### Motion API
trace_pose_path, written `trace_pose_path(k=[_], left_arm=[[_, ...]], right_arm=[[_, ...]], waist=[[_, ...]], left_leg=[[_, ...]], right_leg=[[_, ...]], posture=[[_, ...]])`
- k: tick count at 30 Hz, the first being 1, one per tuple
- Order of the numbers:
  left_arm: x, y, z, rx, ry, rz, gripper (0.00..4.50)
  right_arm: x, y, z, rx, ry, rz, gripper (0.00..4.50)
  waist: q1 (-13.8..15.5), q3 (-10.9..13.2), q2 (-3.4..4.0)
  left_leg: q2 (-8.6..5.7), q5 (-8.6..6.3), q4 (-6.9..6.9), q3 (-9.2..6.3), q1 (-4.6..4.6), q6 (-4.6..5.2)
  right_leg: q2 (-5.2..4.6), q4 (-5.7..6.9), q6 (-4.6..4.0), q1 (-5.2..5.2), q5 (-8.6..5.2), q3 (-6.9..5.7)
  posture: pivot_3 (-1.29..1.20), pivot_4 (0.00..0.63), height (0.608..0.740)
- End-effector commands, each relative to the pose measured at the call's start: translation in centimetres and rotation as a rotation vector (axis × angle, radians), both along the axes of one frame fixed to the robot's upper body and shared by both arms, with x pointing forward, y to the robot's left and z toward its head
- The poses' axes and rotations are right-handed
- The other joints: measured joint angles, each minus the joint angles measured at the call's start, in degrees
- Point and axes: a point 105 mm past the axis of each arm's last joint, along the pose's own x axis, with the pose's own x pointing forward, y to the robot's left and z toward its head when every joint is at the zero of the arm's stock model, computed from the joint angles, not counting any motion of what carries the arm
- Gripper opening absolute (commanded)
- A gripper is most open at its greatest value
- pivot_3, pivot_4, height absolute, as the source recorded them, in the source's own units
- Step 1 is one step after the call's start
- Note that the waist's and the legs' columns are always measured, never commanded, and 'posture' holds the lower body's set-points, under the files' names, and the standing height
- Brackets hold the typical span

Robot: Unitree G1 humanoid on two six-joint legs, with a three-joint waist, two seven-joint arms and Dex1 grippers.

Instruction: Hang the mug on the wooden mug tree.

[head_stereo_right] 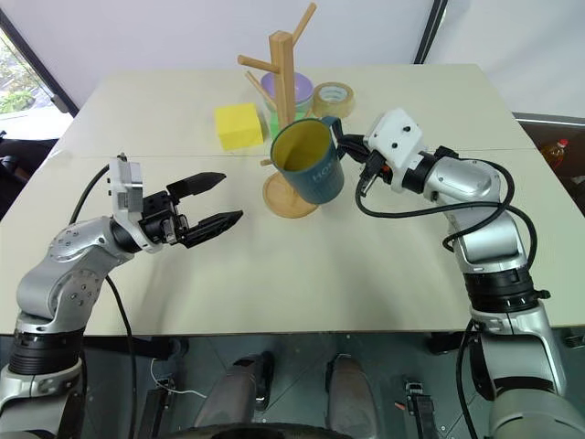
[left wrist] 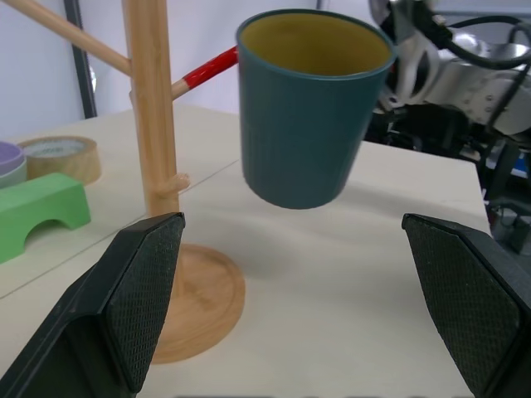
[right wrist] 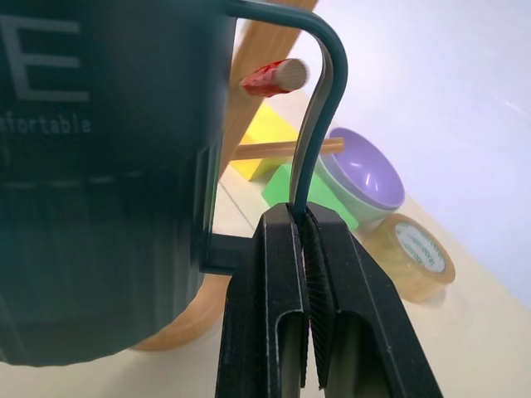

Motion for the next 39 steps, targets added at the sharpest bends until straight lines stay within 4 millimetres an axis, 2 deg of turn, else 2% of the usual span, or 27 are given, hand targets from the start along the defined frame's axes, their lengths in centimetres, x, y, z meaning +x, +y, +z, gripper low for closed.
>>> trace_pose_path(k=[1, 7, 14, 21, 24, 29, 31, 34, 39], left_arm=[[-0.6, 0.0, 1.0, -0.011, -0.036, -0.013, 4.5], [-0.5, -0.3, 1.4, -0.021, -0.052, -0.018, 4.5], [-0.2, -0.1, 2.9, -0.068, -0.093, 0.001, 4.5], [-0.1, 0.0, 3.2, -0.068, -0.103, 0.015, 4.5], [-0.1, 0.0, 3.2, -0.068, -0.105, 0.02, 4.5], [0.0, 0.0, 3.2, -0.069, -0.107, 0.026, 4.5], [0.1, 0.1, 3.2, -0.069, -0.101, 0.044, 4.5], [0.8, 0.7, 2.8, -0.069, -0.08, 0.1, 4.5], [2.1, 2.5, 1.1, -0.044, -0.034, 0.254, 4.5]], right_arm=[[-0.2, 0.5, 1.5, 0.001, -0.062, 0.034, 0.02], [0.6, 1.3, 1.5, -0.001, -0.045, 0.058, 0.02], [2.0, 1.8, 1.3, 0.01, -0.018, 0.066, 0.02], [2.4, 2.2, 0.6, 0.001, 0.02, 0.092, 0.02], [2.4, 2.2, 0.5, 0.001, 0.026, 0.095, 0.99], [2.6, 1.5, 0.8, -0.005, -0.003, 0.056, 3.57], [2.5, 0.6, 1.0, 0.001, -0.018, 0.023, 3.57], [2.5, -1.8, 1.3, 0.07, -0.025, -0.063, 3.57], [1.7, -5.6, 0.0, 0.258, 0.004, -0.189, 3.57]], waist=[[0.0, 0.0, 0.0], [0.0, 0.0, 0.0], [0.0, 0.0, 0.0], [0.0, 0.0, 0.0], [0.0, 0.0, 0.0], [0.0, 0.0, 0.0], [0.0, 0.0, 0.0], [0.1, 0.0, 0.0], [0.2, 0.0, 0.0]], left_leg=[[-0.01, 0.0, 0.0, 0.0, -0.01, 0.0], [-0.02, 0.0, 0.02, 0.01, -0.01, 0.0], [-0.02, 0.01, 0.02, 0.01, 0.01, -0.01], [-0.04, 0.01, 0.02, 0.01, 0.01, -0.01], [-0.03, 0.01, 0.03, 0.01, 0.01, -0.01], [-0.04, 0.01, 0.02, 0.01, 0.01, -0.01], [-0.04, 0.01, 0.02, 0.01, 0.01, -0.01], [-0.04, 0.01, 0.03, 0.01, 0.01, -0.01], [-0.07, 0.01, 0.03, 0.02, 0.0, -0.01]], right_leg=[[0.0, 0.0, 0.0, 0.0, 0.0, 0.0], [0.0, 0.01, 0.01, 0.0, 0.01, 0.01], [0.02, 0.02, 0.02, 0.0, 0.04, 0.01], [0.02, 0.02, 0.16, 0.0, 0.11, 0.01], [0.02, 0.03, 0.15, 0.0, 0.11, 0.01], [0.02, 0.03, 0.15, 0.0, 0.11, 0.01], [0.02, 0.04, 0.15, 0.0, 0.11, 0.01], [0.02, 0.04, 0.16, 0.0, 0.11, 0.01], [0.01, 0.01, 0.16, 0.04, 0.11, 0.05]], posture=[[0.0, 0.15, 0.74], [0.0, 0.15, 0.74], [0.0, 0.15, 0.74], [0.0, 0.15, 0.74], [0.0, 0.15, 0.74], [0.0, 0.15, 0.74], [0.0, 0.15, 0.74], [0.0, 0.15, 0.74], [0.0, 0.15, 0.74]])
